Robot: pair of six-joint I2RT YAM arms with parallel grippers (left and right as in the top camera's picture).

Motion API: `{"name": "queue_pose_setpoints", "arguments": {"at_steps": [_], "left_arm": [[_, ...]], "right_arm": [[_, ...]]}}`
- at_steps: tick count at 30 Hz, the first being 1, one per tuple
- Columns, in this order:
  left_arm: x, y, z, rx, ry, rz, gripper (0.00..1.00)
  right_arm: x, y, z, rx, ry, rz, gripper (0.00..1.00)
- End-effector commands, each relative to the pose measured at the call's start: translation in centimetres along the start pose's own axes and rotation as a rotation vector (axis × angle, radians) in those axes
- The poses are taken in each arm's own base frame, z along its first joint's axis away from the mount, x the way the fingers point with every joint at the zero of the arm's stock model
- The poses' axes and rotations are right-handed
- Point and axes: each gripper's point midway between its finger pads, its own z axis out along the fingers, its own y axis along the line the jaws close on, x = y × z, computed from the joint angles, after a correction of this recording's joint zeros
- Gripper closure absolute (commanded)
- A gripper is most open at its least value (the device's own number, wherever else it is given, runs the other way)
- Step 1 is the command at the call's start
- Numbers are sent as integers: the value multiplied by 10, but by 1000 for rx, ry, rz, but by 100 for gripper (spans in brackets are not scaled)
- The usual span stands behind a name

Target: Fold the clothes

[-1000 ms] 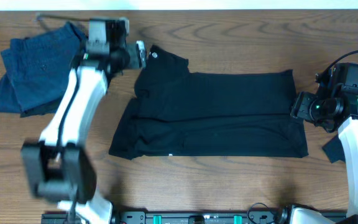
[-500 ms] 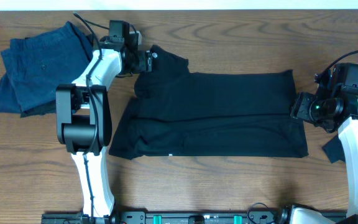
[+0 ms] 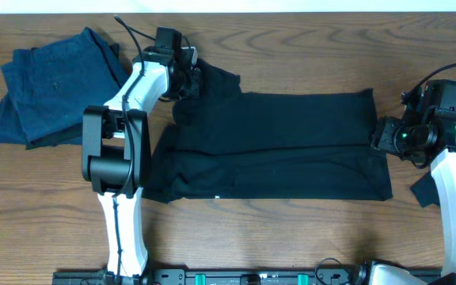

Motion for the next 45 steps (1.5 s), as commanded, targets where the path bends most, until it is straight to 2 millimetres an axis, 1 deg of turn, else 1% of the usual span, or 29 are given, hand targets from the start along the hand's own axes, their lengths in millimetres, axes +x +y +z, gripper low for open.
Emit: {"name": "queue_pose_setpoints", "arguments": {"at_steps": [1,2,3,4,9,13,15,18,20,24,27,29,32,35,39,45], "left_arm": [[10,17,17,-42,29,-8,80],[8,20,17,-55,22,-8,81],[7,22,16,-62,20,-9,89],[7,23,15,-62,18,-12,94],[0,22,4,-60,-9,-45,94],[-10,17,-10,-56,-45,-56,94],[-12,16,-15,-54,-54,-86,94],[-11,16,-16,-53,-53,-141,94],[-10,15,-16,-52,-49,-162,94],[-6,16,-16,-54,-35,-181,94],[-5,16,-16,-55,-30,-184,94],[-4,16,-16,-56,-26,-185,94],[-3,16,-16,-57,-21,-187,94],[-2,16,-16,-58,-17,-188,94],[-2,16,-16,-58,-17,-188,94],[-1,16,-16,-58,-15,-188,94]], "right_arm": [[-5,-1,-3,-3,-15,-5,46],[-6,-1,-2,-4,-20,-6,46],[-8,0,-2,-5,-29,-8,46],[-11,0,-2,-6,-38,-9,47],[-22,3,1,-15,-77,-19,53],[-28,9,17,-21,-68,-62,53],[-35,14,32,-26,-67,-90,49],[-53,14,56,-19,-101,-101,47],[-70,9,74,12,-144,-95,47],[-104,-11,115,117,-245,-80,47],[-120,-16,146,135,-300,-79,45],[-125,-16,165,115,-317,-57,45],[-123,-11,185,70,-315,-36,46],[-119,-13,201,64,-304,-17,45],[-116,-11,213,43,-295,-21,45],[-110,4,218,-21,-274,-40,46]]}}
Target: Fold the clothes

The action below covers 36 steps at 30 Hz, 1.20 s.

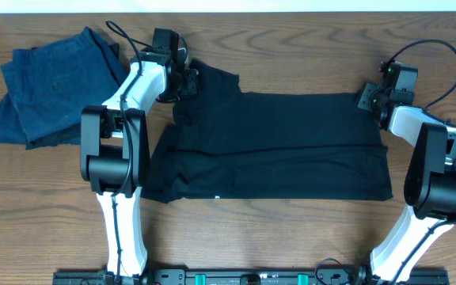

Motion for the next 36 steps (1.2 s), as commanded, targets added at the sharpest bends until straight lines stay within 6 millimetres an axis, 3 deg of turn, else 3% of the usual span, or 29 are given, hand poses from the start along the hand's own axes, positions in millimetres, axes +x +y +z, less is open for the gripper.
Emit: {"name": "queue_pose_setpoints", "arguments": {"at_steps": [1,10,15,21,24,30,36], "left_arm": [[-5,1,-14,-3,-25,-12,94],[-2,2,-14,-7,-13,-15,94],[-2,2,-14,-7,-12,-16,94],[-2,2,-14,-7,-12,-16,94],[-2,2,-14,-7,-12,-15,94],[-2,2,-14,-7,-12,-16,94],[-2,1,-14,-7,-13,-15,94]], "right_arm": [[22,17,10,-60,64,8,48],[23,34,9,-107,62,-8,52],[22,26,10,-69,58,-7,60],[23,23,10,-49,61,9,78],[24,15,10,-7,64,35,99],[21,4,7,50,56,67,99],[-10,-13,-22,116,-19,91,99]]}}
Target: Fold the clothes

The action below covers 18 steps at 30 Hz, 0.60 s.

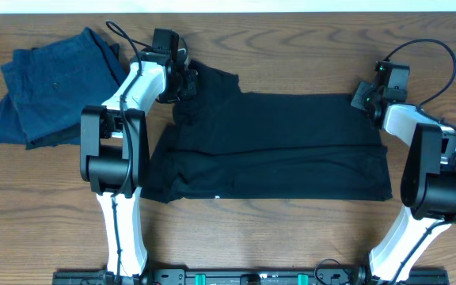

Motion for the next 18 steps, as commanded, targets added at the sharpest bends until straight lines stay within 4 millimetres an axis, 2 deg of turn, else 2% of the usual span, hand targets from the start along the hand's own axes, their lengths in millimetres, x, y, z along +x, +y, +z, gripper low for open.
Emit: {"name": "queue_pose_setpoints", "arguments": {"at_steps": [1,6,10,18], "left_arm": [[-4,1,-14,-4,-23,-12,94],[-13,-6,-33,8,-66,-2,94],[-16,-12,-54,16,-90,4,94],[-4,-13,-73,5,-55,-4,94]], "right_arm": [[-21,-22,-22,90,-59,40,99],[-36,-34,-50,123,-79,48,99],[-41,-37,-64,124,-83,55,99],[-27,-34,-74,104,-14,44,99]]}}
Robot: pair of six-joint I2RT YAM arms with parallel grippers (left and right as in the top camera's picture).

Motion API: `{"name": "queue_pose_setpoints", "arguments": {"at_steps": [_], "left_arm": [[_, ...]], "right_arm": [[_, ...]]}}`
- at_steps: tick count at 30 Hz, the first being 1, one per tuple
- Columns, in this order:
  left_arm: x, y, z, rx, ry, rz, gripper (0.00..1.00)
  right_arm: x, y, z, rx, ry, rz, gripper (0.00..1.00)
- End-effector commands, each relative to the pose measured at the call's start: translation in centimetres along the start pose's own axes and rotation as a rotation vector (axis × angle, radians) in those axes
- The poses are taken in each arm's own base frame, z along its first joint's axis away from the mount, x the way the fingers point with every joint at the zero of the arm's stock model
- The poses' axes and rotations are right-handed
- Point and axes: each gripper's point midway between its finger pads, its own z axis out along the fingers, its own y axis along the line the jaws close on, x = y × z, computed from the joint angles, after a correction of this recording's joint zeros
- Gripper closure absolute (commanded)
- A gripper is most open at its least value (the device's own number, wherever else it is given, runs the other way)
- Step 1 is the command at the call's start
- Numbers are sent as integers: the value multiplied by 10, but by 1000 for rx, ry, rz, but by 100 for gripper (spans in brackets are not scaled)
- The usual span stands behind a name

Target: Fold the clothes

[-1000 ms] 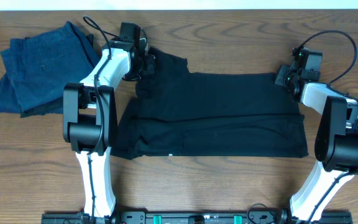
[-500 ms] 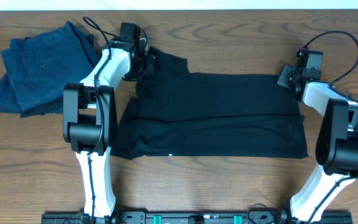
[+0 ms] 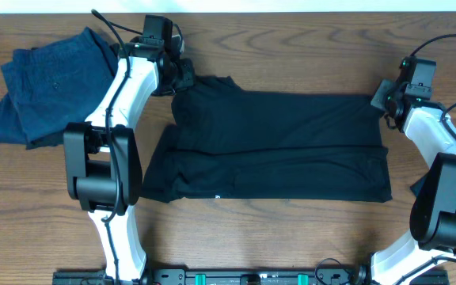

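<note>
A black garment (image 3: 275,150) lies spread across the middle of the table, its far half doubled over the near half. My left gripper (image 3: 184,79) sits at the garment's far left corner and looks shut on the cloth there. At the far right corner my right gripper (image 3: 380,98) also looks shut on the cloth. The fingertips of both are mostly hidden against the dark fabric.
A folded dark blue garment (image 3: 46,87) lies at the far left of the wooden table (image 3: 291,47). A small dark scrap (image 3: 415,187) shows at the right edge beside the right arm. The arm bases stand at the near edge.
Both grippers have moved outward at the far corners, the left one up and left, the right one to the right. The black garment's far edge now lies straighter and wider.
At first my left gripper was at the far left corner while the right gripper sat at the garment's right side, mid-height. The right gripper then stood at the far right corner and stayed there. Now both corners are drawn apart and the far edge is flatter.
</note>
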Motion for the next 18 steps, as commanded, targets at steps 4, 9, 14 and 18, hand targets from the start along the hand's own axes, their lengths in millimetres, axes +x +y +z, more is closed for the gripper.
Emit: {"name": "queue_pose_setpoints", "arguments": {"at_steps": [4,9,14,18], "left_arm": [[18,8,-10,-30,63,-33,94],[34,10,-23,-48,121,-47,94],[54,11,-42,-68,191,-63,94],[73,13,-54,-87,259,-71,94]], "right_arm": [[5,-3,-21,-9,41,-7,99],[15,-9,-45,7,93,-8,99],[24,-15,-78,18,135,-21,99],[39,-21,-96,35,194,-45,99]]}}
